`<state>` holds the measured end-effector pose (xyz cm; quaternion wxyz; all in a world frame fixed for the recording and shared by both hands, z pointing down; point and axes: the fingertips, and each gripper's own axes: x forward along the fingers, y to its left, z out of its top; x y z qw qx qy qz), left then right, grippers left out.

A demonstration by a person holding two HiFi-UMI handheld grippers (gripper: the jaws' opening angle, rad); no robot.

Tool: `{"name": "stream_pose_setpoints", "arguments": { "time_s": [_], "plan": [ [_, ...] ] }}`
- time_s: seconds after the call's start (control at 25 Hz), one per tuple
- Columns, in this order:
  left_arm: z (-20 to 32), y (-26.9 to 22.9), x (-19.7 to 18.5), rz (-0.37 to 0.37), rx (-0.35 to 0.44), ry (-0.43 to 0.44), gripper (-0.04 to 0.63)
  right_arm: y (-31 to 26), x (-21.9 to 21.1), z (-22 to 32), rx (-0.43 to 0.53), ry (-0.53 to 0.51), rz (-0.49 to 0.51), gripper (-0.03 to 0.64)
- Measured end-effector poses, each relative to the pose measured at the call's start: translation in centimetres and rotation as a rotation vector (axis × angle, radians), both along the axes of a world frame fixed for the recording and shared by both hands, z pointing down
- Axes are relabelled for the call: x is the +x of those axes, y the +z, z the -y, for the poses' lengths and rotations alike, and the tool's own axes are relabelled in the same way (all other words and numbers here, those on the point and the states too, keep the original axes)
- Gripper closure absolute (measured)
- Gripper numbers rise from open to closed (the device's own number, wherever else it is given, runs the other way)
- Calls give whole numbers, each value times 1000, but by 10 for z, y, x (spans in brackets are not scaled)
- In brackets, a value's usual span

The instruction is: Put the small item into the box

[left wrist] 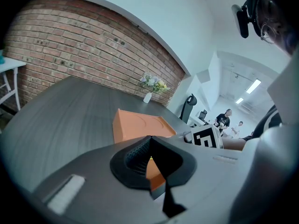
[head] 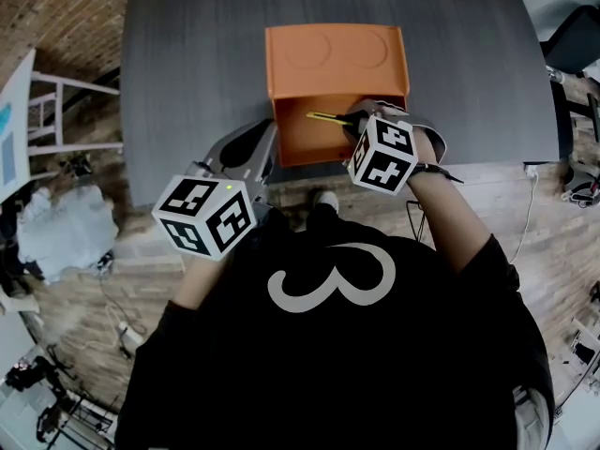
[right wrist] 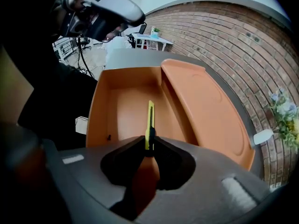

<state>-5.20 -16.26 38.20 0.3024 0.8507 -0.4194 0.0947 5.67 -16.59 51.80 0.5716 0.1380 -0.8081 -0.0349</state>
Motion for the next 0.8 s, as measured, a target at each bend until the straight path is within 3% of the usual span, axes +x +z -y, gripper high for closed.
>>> {"name": "stream_pose_setpoints", "arguments": {
  "time_s": [0.24, 0.32, 0.52, 0.64, 0.8],
  "plan": [
    [-1, -1, -1, 1, 4, 4, 581, -1, 0, -2, -32, 6, 18, 521],
    [-2, -2, -2, 3, 5, 0, 581, -4, -4, -5, -60, 21, 58, 474],
    [-6, -10, 0, 5, 18, 0, 581, -25, -4, -7, -49, 82, 155, 451],
    [-10, -15, 6, 3, 33, 7, 581, -49, -8, -17, -92, 124, 292, 423],
    [-19, -28, 15, -5, 57, 33, 581, -105, -13, -24, -112, 221, 592, 428]
  ]
}}
